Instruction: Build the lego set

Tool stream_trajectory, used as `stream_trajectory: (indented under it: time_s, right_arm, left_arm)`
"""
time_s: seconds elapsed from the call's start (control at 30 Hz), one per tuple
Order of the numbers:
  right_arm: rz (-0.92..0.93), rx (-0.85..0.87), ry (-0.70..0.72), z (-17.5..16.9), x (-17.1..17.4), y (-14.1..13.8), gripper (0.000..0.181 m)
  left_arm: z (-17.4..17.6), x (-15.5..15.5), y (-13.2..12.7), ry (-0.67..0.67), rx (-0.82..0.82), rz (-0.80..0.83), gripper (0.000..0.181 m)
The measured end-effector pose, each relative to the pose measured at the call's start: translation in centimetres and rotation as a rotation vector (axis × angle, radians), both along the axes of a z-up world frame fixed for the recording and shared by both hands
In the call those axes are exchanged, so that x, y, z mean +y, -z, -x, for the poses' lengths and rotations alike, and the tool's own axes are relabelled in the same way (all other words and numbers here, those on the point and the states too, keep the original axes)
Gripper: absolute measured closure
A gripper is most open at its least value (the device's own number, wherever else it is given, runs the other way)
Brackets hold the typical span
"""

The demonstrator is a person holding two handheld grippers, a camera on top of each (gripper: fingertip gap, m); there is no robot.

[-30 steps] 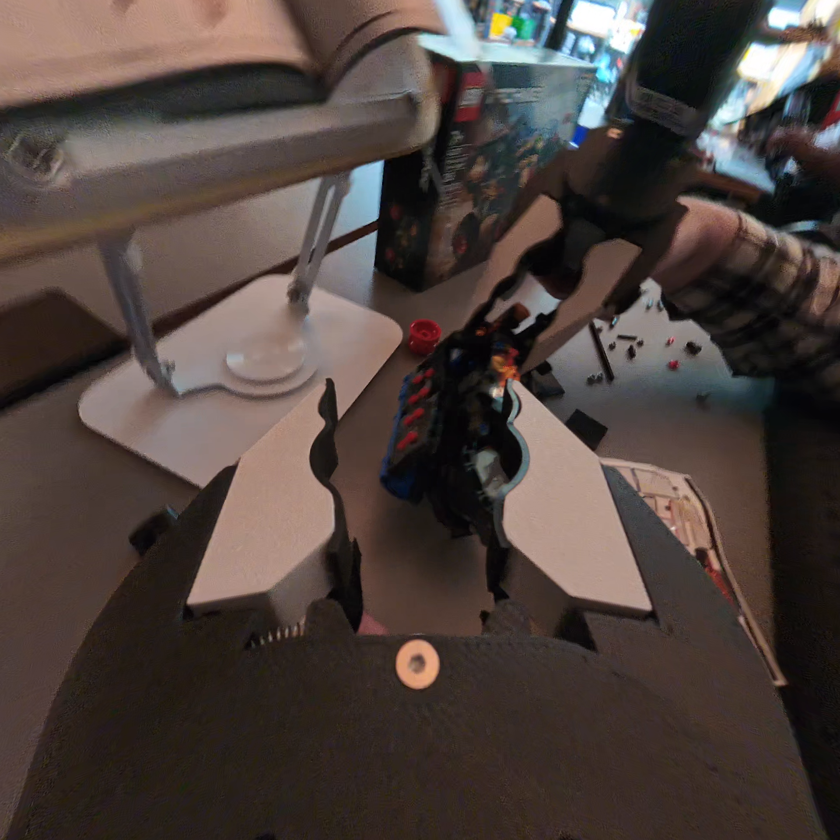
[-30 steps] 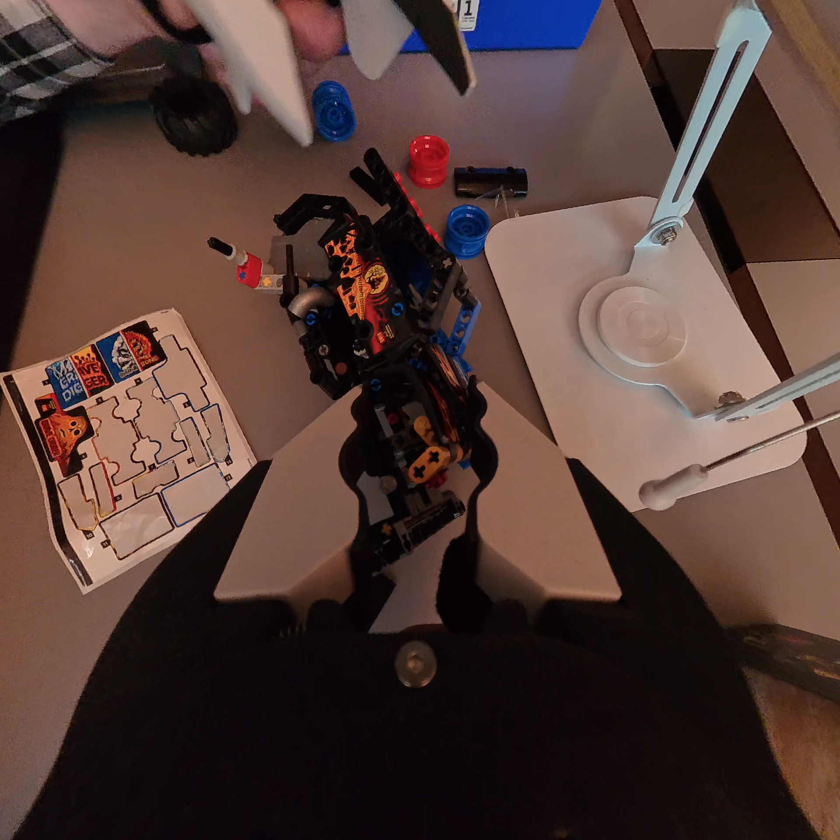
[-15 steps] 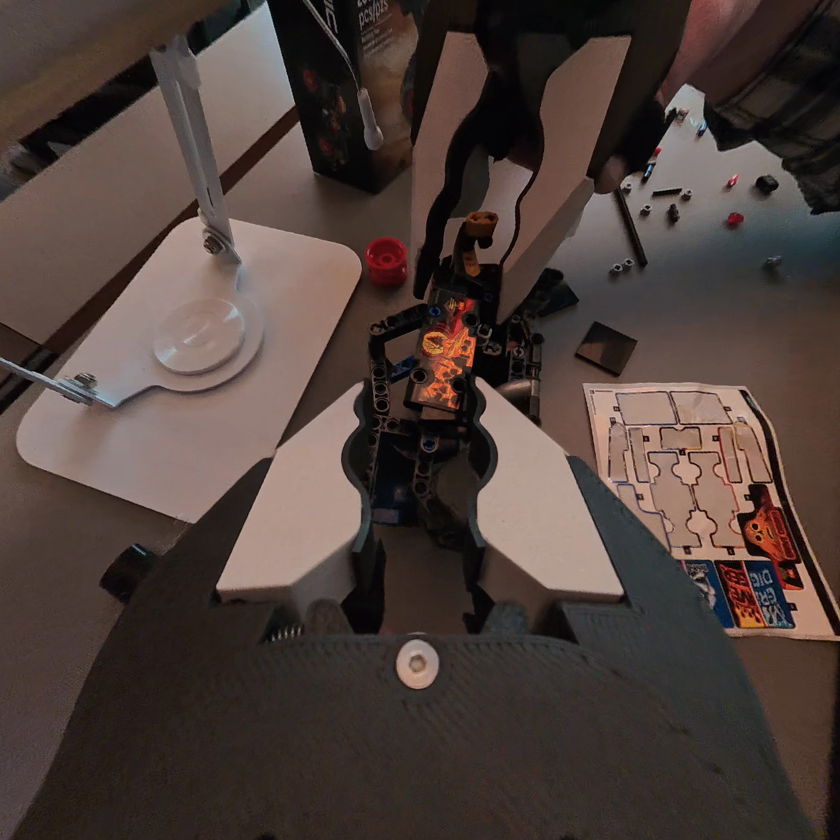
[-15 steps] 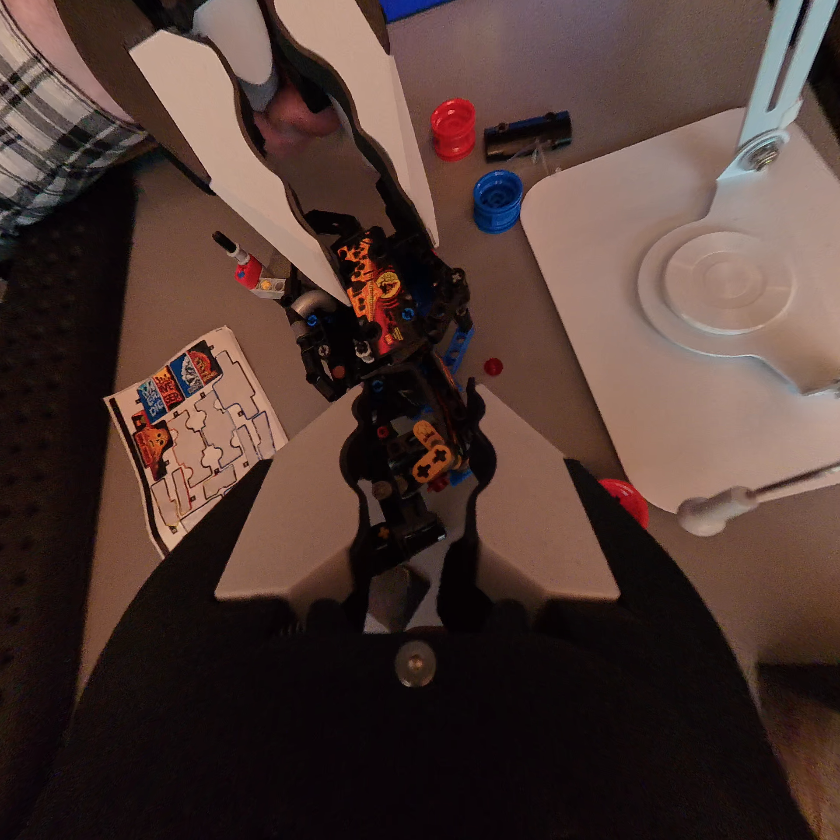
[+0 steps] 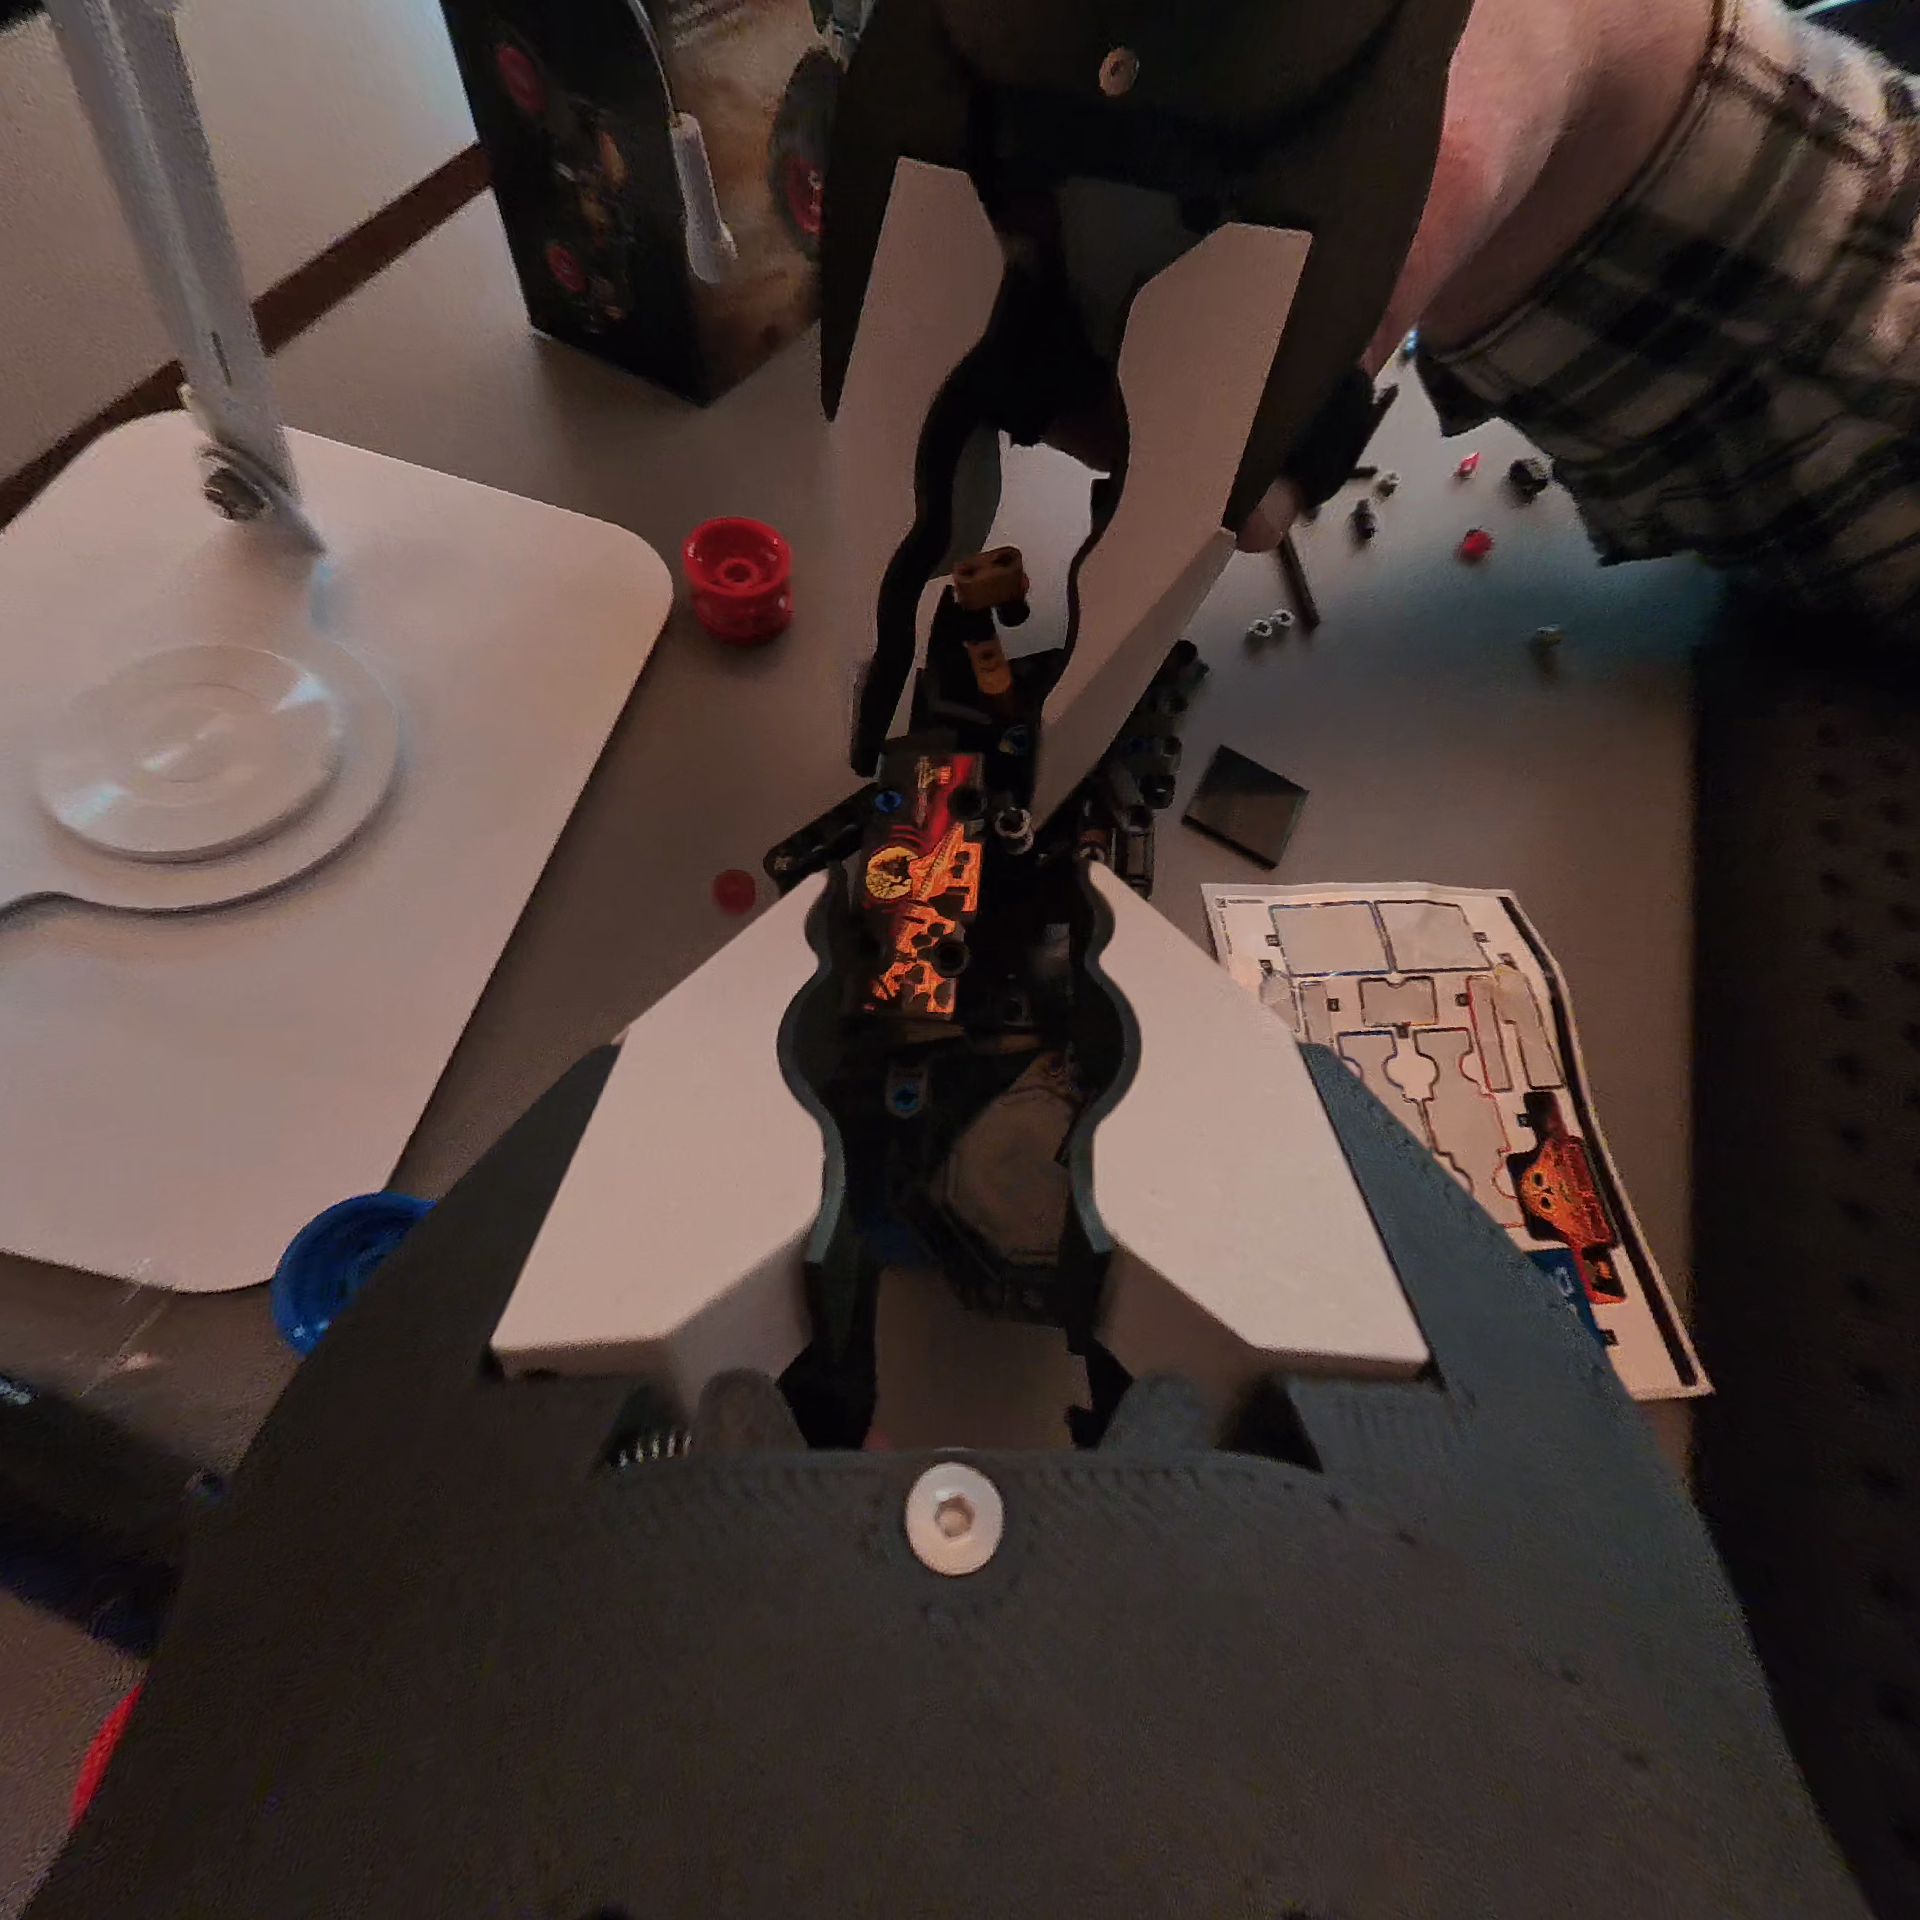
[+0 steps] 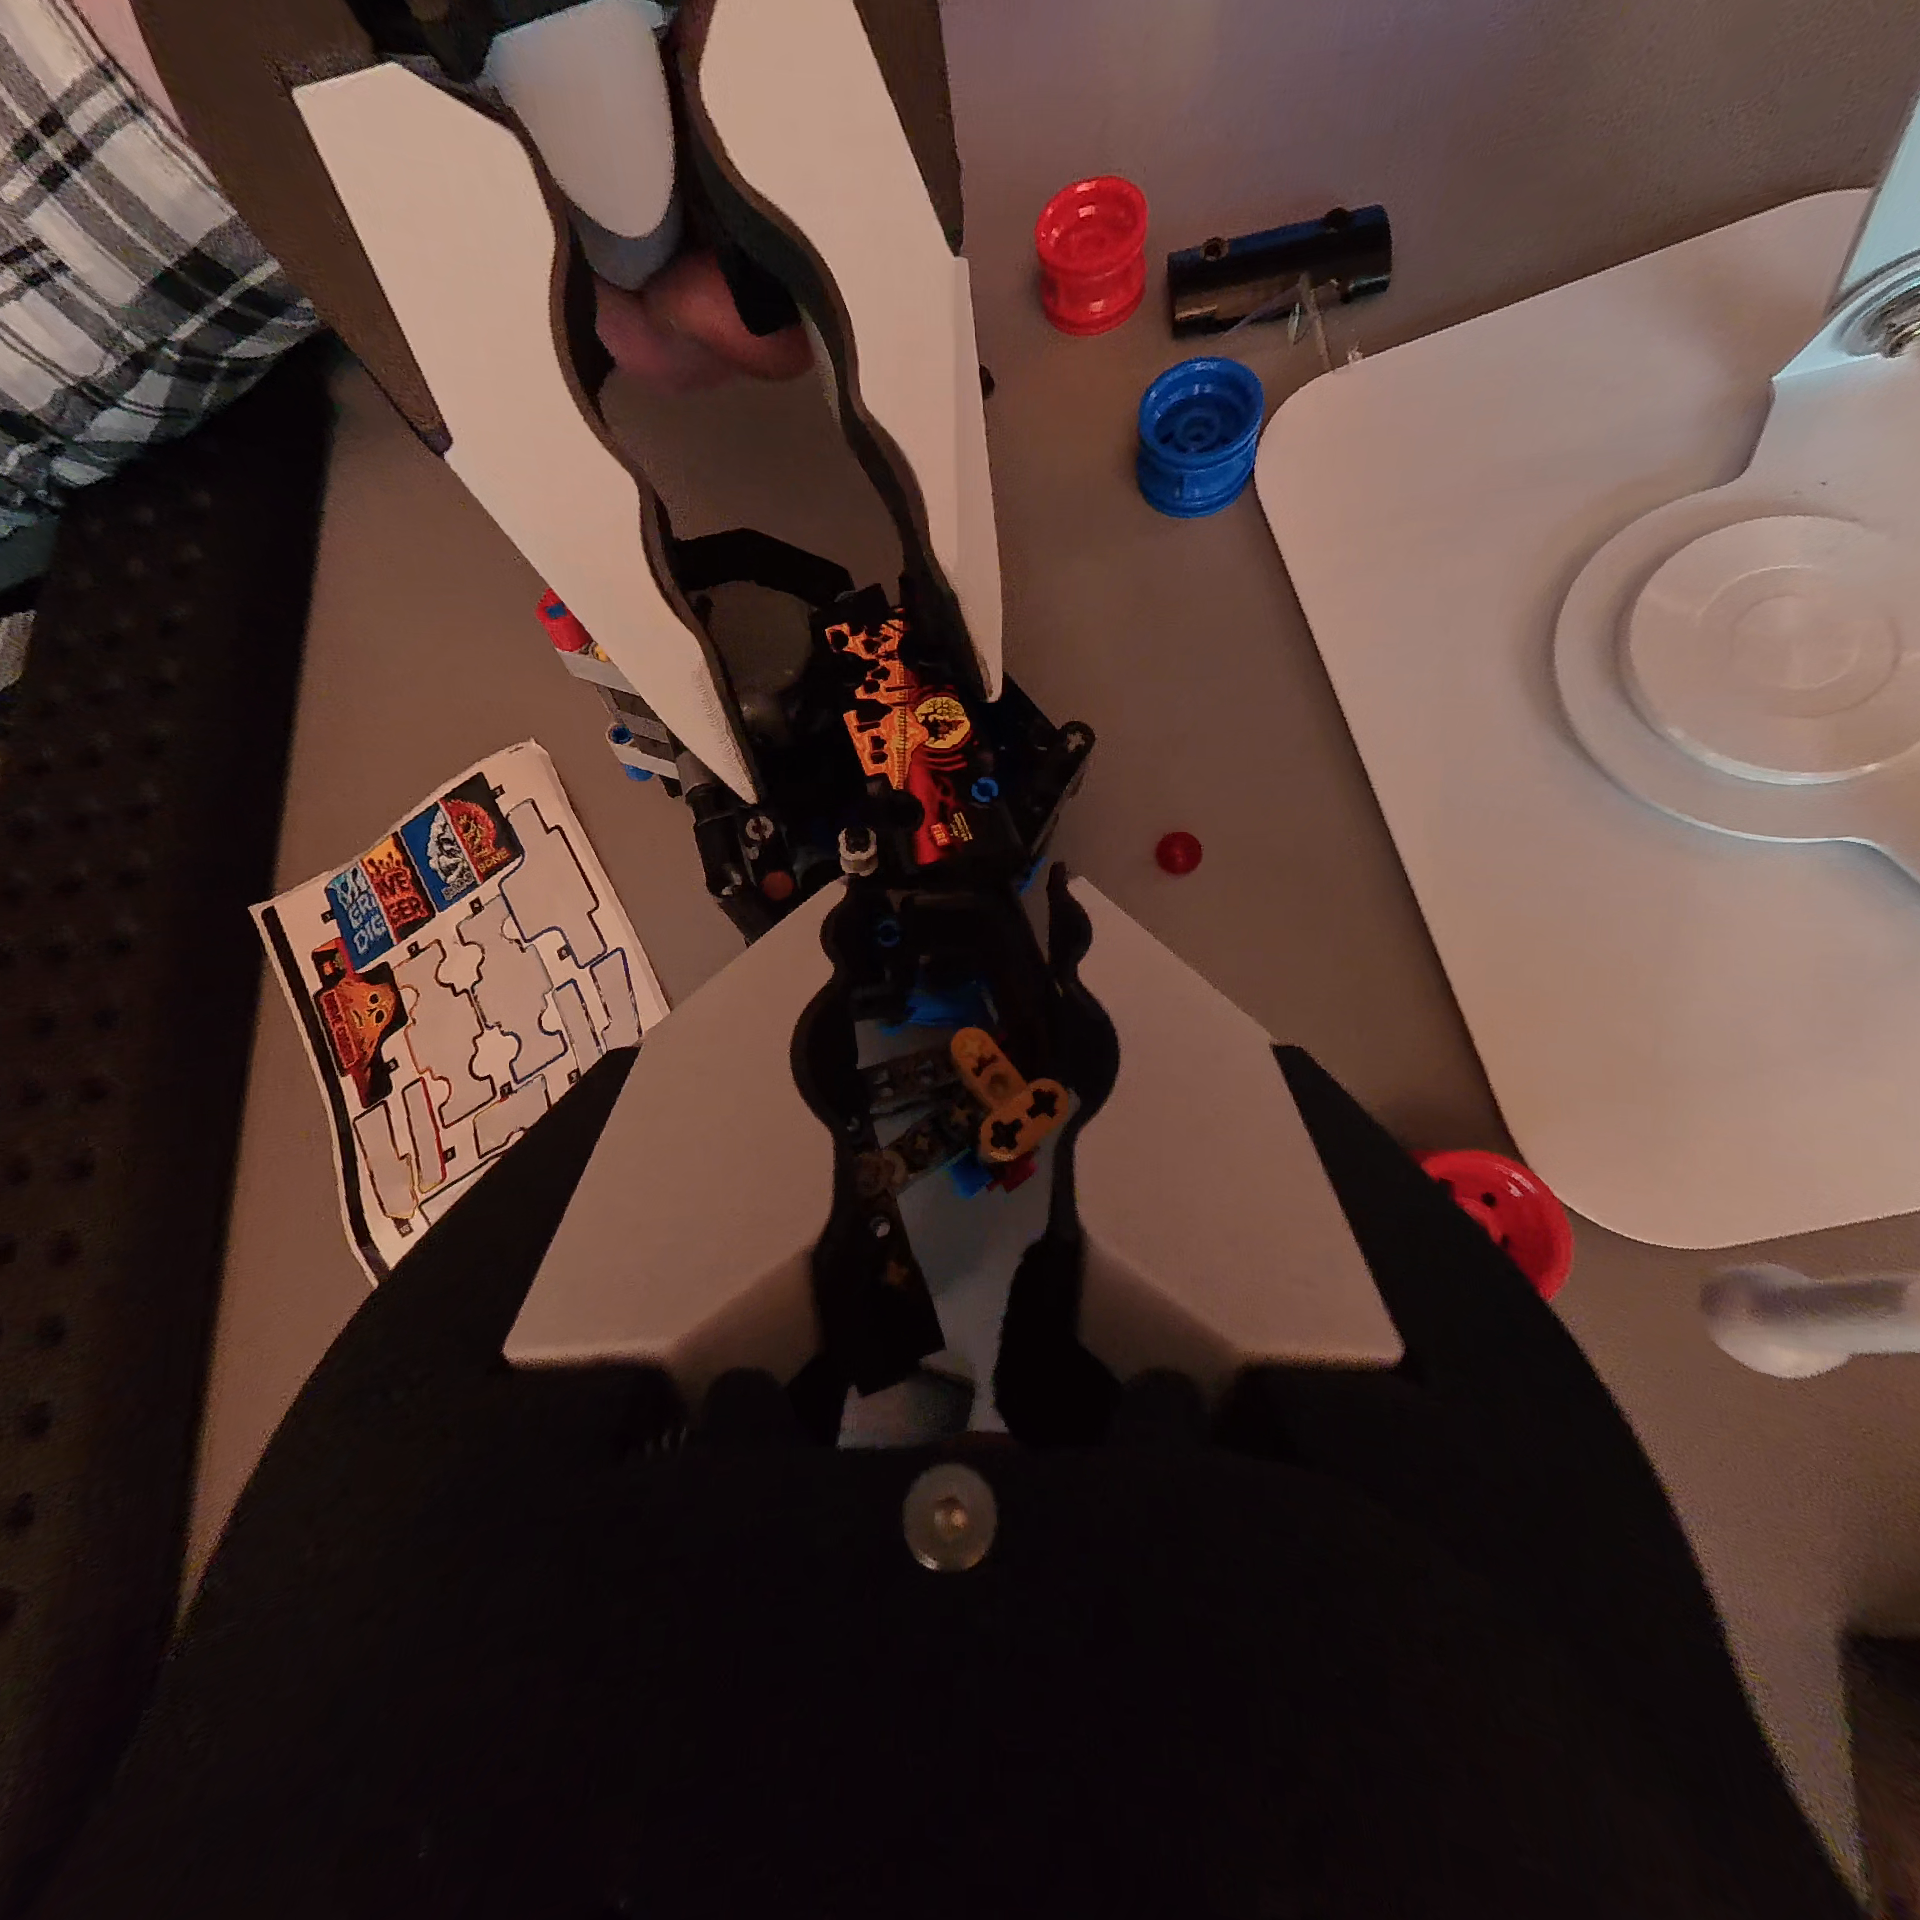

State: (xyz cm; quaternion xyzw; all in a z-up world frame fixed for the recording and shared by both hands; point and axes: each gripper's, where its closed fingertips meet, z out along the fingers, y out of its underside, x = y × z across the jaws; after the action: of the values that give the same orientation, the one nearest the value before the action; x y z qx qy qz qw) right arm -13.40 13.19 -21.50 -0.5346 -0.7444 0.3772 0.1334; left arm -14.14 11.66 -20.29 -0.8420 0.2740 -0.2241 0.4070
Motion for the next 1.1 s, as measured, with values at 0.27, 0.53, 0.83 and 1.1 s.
stream_trajectory:
  time_s: [0.27,0.53,0.83,1.1]
  right_arm:
    - [0.026,0.007,-0.015,-0.3,-0.4,-0.2,0.144]
    - [0.058,0.013,-0.024,-0.2,-1.3,-0.2,0.142]
    - [0.105,0.026,-0.009,0.0,-2.0,-0.5,0.143]
    - [0.085,0.042,-0.039,-0.1,-2.3,-0.5,0.15]
  left_arm:
    - [0.3,0.1,0.2,-0.006,-0.017,0.033,0.158]
    - [-0.8,-0.5,1.4,0.044,-0.012,0.1,0.155]
    - [-0.9,-0.7,1.2,0.052,-0.04,0.09,0.156]
    - [-0.9,-0.9,1.0,0.061,-0.085,0.106,0.156]
